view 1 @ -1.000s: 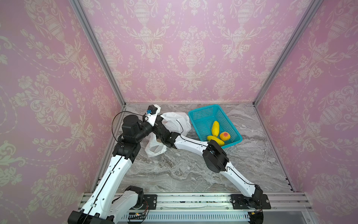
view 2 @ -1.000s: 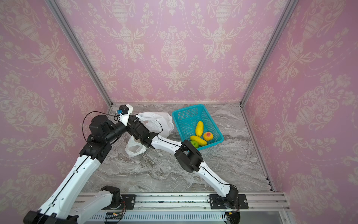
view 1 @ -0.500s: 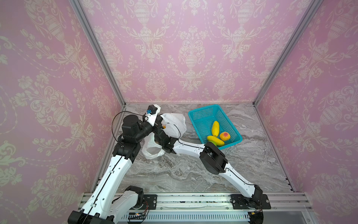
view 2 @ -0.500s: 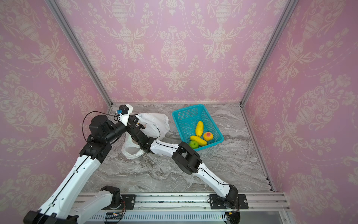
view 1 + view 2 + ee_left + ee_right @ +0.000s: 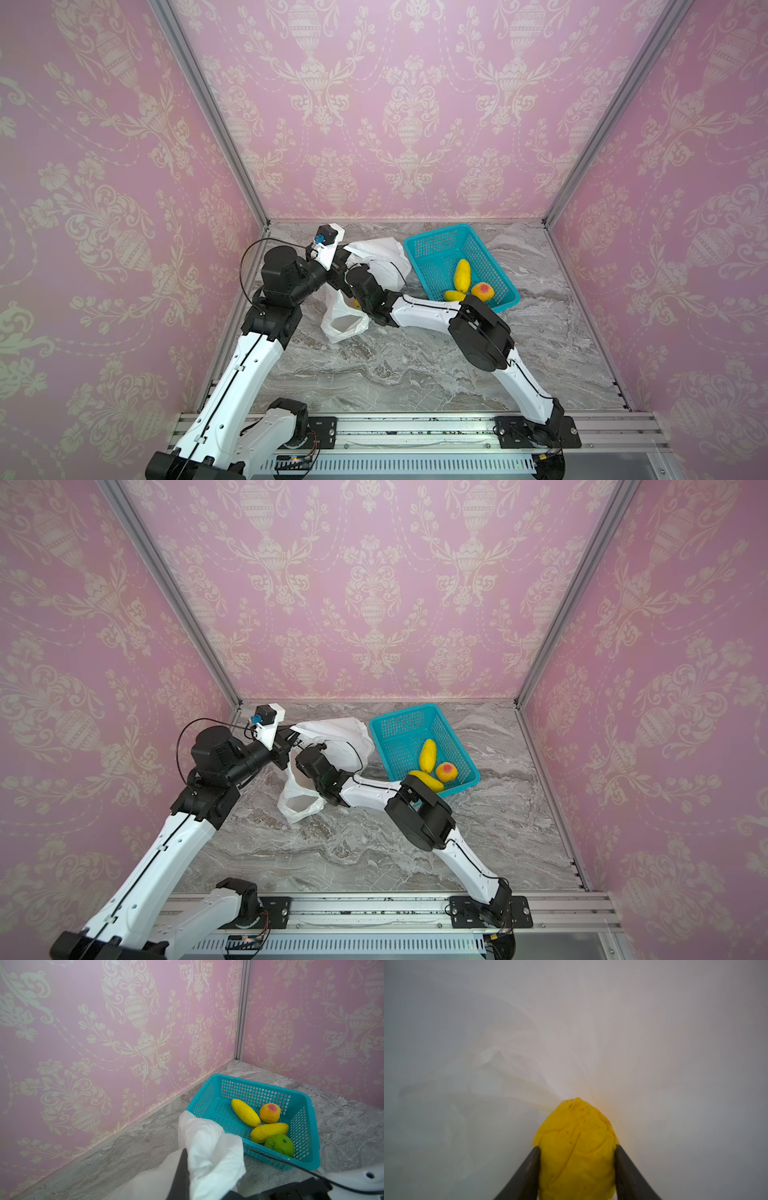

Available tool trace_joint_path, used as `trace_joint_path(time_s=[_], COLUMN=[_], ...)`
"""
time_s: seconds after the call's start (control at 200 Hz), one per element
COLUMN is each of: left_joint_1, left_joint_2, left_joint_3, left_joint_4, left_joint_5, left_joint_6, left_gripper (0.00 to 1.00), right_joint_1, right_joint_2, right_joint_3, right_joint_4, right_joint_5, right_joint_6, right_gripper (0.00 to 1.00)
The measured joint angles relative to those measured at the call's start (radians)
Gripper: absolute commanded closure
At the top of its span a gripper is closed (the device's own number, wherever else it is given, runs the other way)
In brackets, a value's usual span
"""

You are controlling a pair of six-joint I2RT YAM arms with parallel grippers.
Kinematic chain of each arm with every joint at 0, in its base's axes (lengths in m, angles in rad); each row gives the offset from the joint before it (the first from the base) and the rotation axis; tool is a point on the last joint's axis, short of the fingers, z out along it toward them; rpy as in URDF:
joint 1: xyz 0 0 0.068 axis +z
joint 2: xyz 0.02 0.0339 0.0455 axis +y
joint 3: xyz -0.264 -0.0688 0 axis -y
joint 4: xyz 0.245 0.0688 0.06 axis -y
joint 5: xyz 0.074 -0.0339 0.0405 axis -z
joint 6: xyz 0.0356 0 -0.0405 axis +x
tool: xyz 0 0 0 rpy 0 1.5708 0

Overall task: Untie the knot of the plastic bag and take out the fruit
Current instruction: Pick up the fruit from the plastic bag.

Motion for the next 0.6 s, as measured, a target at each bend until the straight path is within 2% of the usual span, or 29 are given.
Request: trace_joint_path(time_s=[0.155, 0.3, 0.6], left_joint_1=[0.006, 0.011, 0.035], left_joint_2=[0.000, 0.000, 0.020], left_joint_3=[0.000, 0.000, 0.000], left_joint_4=[-0.001, -0.004, -0.035], left_joint_5=[-0.001, -0.015, -0.105], left_joint_6=[0.000, 0.002, 0.020], left_gripper=[1.00, 1.00, 1.00], right_joint_1=[0.026, 0.064, 0.173], right_joint_2=[-0.218, -0.402, -0.617], right_joint_3=[-0.228, -0.378, -0.587], right_joint_4=[0.026, 0.037, 0.028], right_joint_5=[-0.046, -0.103, -0.157], right_joint_6=[0.032, 0.082, 0.163], right_gripper=[0.54, 0.55, 0.56])
